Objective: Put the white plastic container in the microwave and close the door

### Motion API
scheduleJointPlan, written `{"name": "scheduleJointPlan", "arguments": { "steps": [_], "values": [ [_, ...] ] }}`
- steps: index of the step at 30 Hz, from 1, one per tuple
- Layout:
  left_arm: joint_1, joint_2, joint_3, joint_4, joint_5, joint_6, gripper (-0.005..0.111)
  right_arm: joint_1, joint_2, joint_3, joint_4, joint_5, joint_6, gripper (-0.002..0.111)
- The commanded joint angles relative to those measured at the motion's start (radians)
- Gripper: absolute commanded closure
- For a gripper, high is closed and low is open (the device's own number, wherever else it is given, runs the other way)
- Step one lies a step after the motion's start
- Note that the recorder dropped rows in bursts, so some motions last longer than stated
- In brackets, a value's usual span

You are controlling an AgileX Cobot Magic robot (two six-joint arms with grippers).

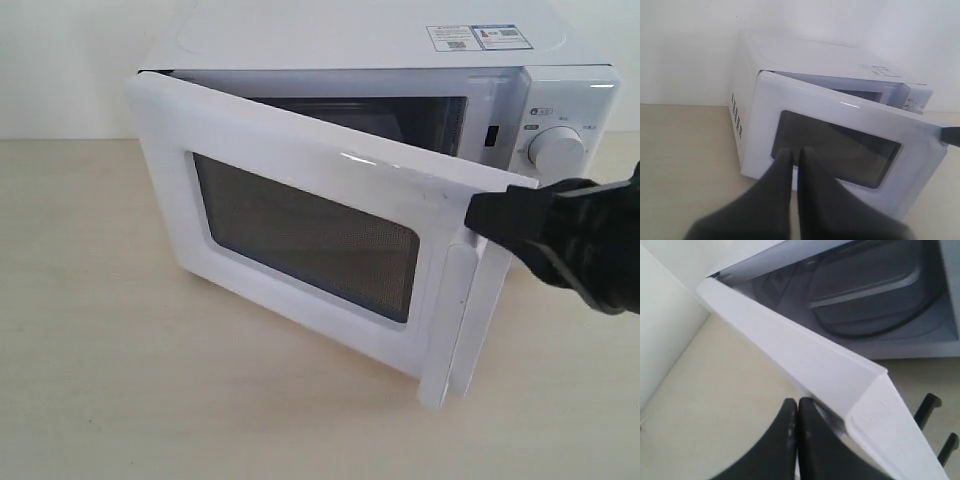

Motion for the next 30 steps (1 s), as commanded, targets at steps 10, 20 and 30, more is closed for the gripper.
{"name": "scheduleJointPlan", "arguments": {
  "steps": [10,20,30],
  "values": [
    [0.004,-0.006,0.007,-0.008,0.001,0.008,0.102,-0.005,0.003,0.005,0.008,-0.259,-0.077,0.108],
    [0.004,-0.006,0.007,-0.011,0.012,0.008,0.102,0.104,-0.097,0.005,-0.061,-0.057,-0.097,0.108],
    [0.004,-0.006,0.007,-0.018,0.017,0.008,0.102,0.148,-0.045,-0.256,-0.061,0.006,-0.278,0.108]
  ]
}}
